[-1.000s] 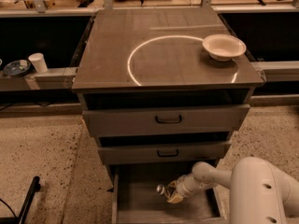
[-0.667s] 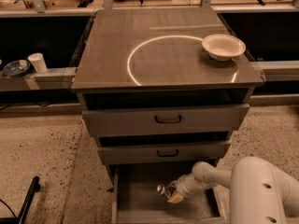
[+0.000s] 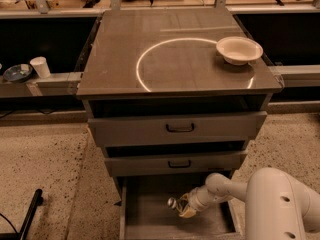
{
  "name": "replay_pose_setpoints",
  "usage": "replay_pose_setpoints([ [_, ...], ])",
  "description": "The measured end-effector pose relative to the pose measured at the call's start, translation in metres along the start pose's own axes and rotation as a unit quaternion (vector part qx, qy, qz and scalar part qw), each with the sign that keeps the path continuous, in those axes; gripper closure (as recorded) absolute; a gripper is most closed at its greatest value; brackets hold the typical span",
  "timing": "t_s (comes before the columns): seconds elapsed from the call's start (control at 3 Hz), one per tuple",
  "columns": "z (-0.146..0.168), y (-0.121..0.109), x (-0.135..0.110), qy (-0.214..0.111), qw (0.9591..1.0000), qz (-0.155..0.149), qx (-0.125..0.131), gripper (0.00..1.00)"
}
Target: Place redbull can into bottom drawer
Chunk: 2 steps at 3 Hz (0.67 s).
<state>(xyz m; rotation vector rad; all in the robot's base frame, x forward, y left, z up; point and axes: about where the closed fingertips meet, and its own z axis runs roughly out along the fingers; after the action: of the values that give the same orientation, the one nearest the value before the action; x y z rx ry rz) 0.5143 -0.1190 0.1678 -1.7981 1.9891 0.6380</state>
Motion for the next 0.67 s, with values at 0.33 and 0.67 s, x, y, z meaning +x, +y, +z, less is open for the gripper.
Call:
replay_pose_setpoints([
  [0.33, 0.0, 0.0, 0.0, 0.0, 1.0, 0.0, 0.0, 0.06],
  [0.67, 0.0001, 0.0, 0.0, 0.0, 1.0, 0.0, 0.0, 0.0],
])
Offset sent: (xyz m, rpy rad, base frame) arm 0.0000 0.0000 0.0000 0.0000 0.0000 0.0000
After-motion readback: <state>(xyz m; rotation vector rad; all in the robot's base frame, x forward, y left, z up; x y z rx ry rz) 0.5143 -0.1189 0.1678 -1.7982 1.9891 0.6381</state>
